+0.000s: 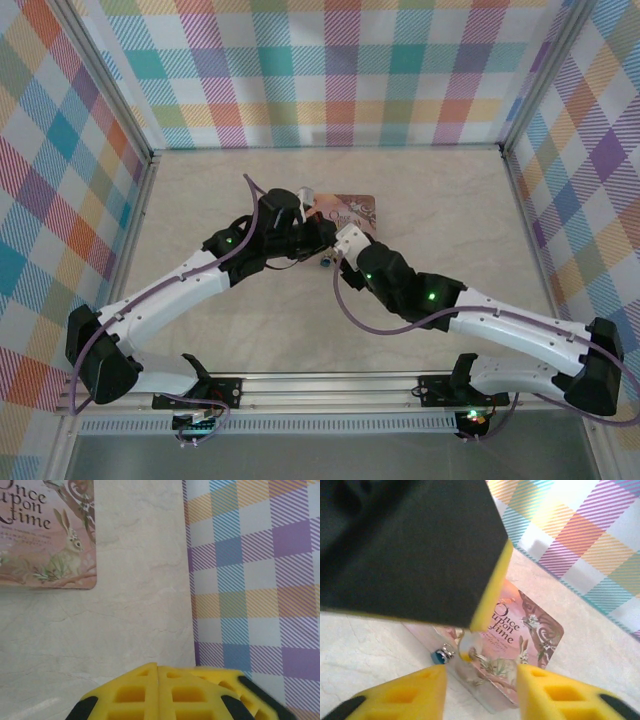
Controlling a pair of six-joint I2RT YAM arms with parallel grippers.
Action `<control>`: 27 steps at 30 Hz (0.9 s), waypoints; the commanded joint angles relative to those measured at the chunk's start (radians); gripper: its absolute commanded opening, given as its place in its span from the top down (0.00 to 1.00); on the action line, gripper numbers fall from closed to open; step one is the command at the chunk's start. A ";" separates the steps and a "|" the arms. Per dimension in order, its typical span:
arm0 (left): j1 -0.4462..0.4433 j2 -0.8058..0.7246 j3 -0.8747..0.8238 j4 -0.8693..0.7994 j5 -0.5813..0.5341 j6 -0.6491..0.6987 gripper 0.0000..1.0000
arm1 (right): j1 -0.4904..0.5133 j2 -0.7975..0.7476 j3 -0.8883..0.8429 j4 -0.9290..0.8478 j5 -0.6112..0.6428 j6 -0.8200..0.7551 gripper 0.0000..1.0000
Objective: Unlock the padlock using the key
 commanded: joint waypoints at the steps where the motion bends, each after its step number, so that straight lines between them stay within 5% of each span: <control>1: -0.010 -0.035 0.008 -0.056 -0.059 0.059 1.00 | 0.003 -0.049 -0.030 0.029 0.017 0.051 0.52; 6: 0.007 -0.045 0.012 -0.108 -0.119 0.147 1.00 | -0.047 -0.079 -0.059 -0.041 -0.059 0.172 0.28; 9: 0.009 -0.054 0.019 -0.160 -0.172 0.208 1.00 | -0.095 -0.079 -0.068 -0.080 -0.145 0.250 0.00; 20: 0.012 -0.122 -0.072 -0.098 -0.168 0.312 1.00 | -0.363 -0.071 -0.054 -0.072 -0.589 0.527 0.00; 23: 0.012 -0.140 -0.103 -0.044 -0.140 0.333 1.00 | -0.390 -0.092 -0.050 -0.048 -0.605 0.565 0.03; 27: 0.012 -0.143 -0.138 0.021 -0.088 0.334 1.00 | -0.458 -0.110 -0.083 0.042 -0.799 0.680 0.10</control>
